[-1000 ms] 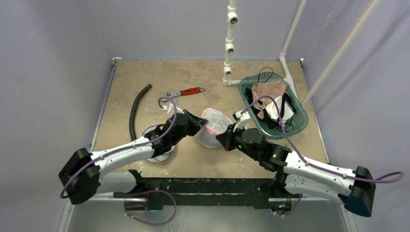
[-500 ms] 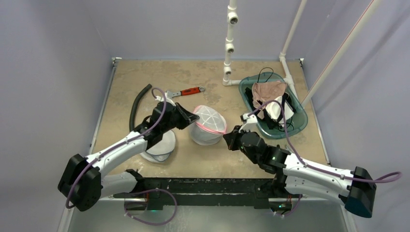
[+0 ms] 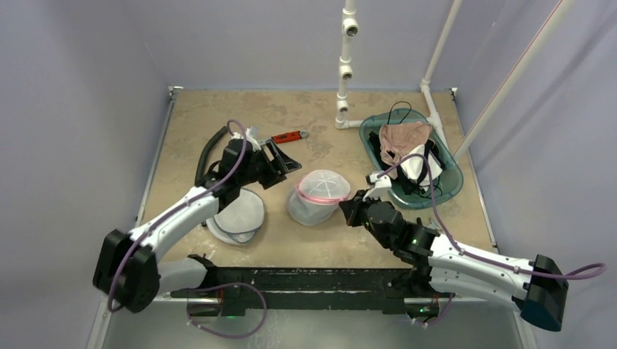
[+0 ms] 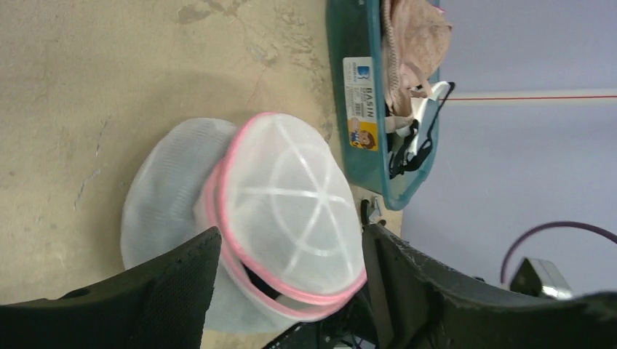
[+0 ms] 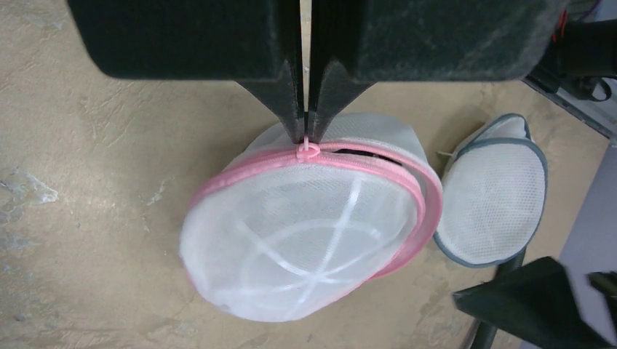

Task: Unzip the laundry bag and remove the bra
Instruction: Unzip the laundry bag at the center of the board.

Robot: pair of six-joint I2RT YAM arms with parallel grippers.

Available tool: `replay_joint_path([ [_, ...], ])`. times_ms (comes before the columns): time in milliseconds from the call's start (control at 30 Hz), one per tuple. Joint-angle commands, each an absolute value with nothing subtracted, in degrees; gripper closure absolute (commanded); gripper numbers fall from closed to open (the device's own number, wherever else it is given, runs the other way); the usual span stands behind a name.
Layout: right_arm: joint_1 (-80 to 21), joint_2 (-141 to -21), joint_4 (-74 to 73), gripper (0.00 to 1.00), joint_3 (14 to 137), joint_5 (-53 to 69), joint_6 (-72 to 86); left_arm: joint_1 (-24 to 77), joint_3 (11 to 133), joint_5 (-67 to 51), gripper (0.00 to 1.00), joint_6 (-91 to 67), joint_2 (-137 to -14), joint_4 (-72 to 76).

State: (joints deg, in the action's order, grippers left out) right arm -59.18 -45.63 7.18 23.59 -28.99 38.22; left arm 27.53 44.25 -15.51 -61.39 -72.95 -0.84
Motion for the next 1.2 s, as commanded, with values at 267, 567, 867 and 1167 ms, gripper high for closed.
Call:
replay_joint_path([
  [267,-59.01,-48.90,10.61,1.00,24.45,-29.11,34.61,54.83,37.03,13.38,0.30,-86.11,-47.39,-12.40],
  [567,-59.05,-49.56,10.29,1.00,25.49,-28.21,34.26,75.24,44.45,29.21,0.26,-95.15,-66.05,-9.33],
  [867,-58.97,-46.48,11.65,1.00,24.44,-23.68,31.09,70.81,41.10,34.12,0.24,-100.03,-69.17,-3.10],
  [1167,-59.17,-44.91,14.03,1.00,23.18,-20.13,29.27,64.80,41.42,28.69,0.29,-99.86,-76.04,-1.05],
])
